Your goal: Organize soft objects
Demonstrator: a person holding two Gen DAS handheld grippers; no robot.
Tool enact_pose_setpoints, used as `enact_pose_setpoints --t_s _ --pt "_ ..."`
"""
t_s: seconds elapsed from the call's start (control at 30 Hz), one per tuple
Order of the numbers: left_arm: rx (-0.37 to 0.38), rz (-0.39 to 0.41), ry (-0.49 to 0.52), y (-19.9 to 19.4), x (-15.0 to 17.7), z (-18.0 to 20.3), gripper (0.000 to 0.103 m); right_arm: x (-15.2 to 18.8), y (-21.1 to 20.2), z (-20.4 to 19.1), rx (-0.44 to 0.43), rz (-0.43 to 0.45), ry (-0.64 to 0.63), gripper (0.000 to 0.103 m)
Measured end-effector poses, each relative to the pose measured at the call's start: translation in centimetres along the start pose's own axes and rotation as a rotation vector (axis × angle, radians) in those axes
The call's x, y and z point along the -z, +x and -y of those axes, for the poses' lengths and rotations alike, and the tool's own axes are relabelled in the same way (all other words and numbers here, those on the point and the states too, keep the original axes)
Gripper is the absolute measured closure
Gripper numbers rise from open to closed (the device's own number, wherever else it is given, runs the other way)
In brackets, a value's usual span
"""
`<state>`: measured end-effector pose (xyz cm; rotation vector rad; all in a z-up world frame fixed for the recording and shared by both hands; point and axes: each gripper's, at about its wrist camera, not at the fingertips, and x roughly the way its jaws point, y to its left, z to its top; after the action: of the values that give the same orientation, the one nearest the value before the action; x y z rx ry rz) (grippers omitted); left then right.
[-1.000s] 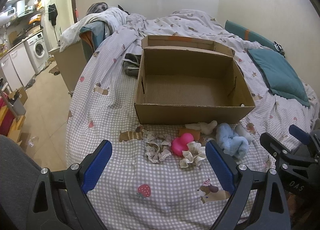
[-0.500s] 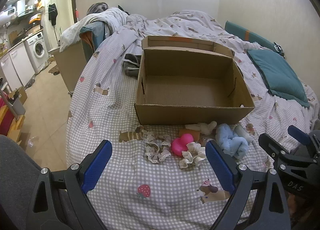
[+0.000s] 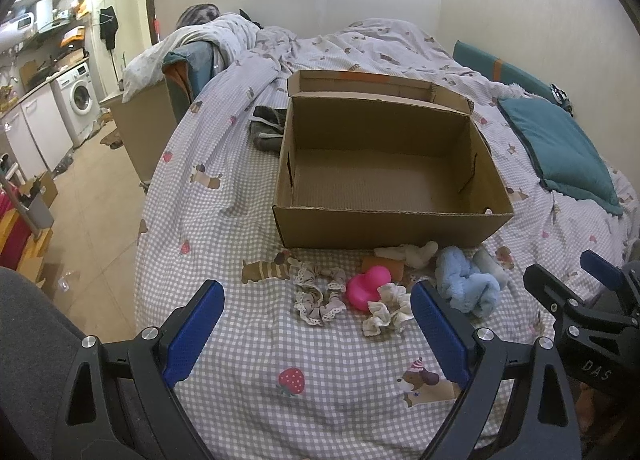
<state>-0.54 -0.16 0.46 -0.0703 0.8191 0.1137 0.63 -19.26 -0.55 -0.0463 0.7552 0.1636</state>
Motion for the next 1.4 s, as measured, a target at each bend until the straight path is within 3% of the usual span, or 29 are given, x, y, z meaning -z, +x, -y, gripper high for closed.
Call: enact_pose_setpoints --t_s 1.4 --pt "-0.027 -0.053 -0.008 0.88 0.03 -0.59 0.009 -0.09 0.36 -0.48 -0.022 -0.015 0.006 0.000"
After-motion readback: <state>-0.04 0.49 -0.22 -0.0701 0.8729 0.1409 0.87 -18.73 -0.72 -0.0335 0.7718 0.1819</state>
